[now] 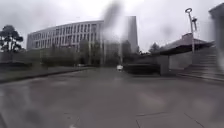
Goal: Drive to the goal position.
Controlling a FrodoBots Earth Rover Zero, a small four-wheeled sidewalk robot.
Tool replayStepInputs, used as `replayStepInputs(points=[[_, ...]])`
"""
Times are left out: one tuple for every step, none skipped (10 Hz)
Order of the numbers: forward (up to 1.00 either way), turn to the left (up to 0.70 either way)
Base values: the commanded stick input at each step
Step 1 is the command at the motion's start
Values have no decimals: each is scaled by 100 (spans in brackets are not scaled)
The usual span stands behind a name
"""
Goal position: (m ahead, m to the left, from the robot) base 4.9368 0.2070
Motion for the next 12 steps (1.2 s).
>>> replayStepInputs(points=[[100,0],[100,-2],[100,-18],[100,-27],[100,-27],[100,-20],[100,0],[100,0],[100,0],[100,0],[100,0],[100,0]])
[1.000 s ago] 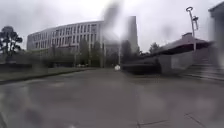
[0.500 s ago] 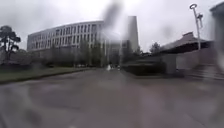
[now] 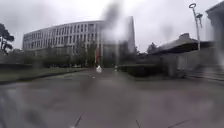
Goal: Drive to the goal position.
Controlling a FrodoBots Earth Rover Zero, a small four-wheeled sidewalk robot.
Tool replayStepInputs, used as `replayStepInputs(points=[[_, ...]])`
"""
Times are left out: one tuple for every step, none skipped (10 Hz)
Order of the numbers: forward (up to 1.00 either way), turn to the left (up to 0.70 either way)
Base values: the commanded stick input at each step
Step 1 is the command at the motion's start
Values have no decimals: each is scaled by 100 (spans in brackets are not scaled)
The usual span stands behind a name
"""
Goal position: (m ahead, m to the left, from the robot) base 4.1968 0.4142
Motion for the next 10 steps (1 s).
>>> replayStepInputs(points=[[100,0],[100,0],[100,0],[100,0],[100,0],[100,0],[100,0],[100,0],[100,0],[100,0]])
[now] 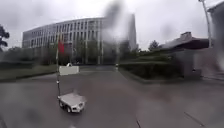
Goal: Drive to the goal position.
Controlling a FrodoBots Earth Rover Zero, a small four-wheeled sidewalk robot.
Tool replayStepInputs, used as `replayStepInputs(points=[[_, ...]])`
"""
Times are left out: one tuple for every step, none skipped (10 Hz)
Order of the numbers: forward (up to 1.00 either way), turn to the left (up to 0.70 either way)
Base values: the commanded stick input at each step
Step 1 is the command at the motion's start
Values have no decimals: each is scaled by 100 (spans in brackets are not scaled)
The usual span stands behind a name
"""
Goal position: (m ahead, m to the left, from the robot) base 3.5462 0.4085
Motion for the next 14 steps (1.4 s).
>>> replayStepInputs(points=[[100,0],[100,0],[100,0],[100,0],[100,0],[100,0],[100,0],[100,0],[100,0],[100,0],[100,0],[100,0],[100,0],[100,0]])
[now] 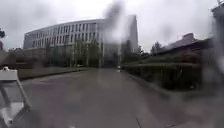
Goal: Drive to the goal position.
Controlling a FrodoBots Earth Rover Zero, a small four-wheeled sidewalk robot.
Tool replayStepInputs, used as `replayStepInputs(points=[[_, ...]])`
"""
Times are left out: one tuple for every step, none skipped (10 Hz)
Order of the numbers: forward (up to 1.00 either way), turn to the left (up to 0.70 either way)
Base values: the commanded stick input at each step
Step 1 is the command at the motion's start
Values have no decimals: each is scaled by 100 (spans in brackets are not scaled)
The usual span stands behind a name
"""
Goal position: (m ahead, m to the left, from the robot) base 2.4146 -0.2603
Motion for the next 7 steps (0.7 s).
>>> replayStepInputs(points=[[100,0],[100,0],[100,0],[100,0],[100,0],[100,0],[100,0]])
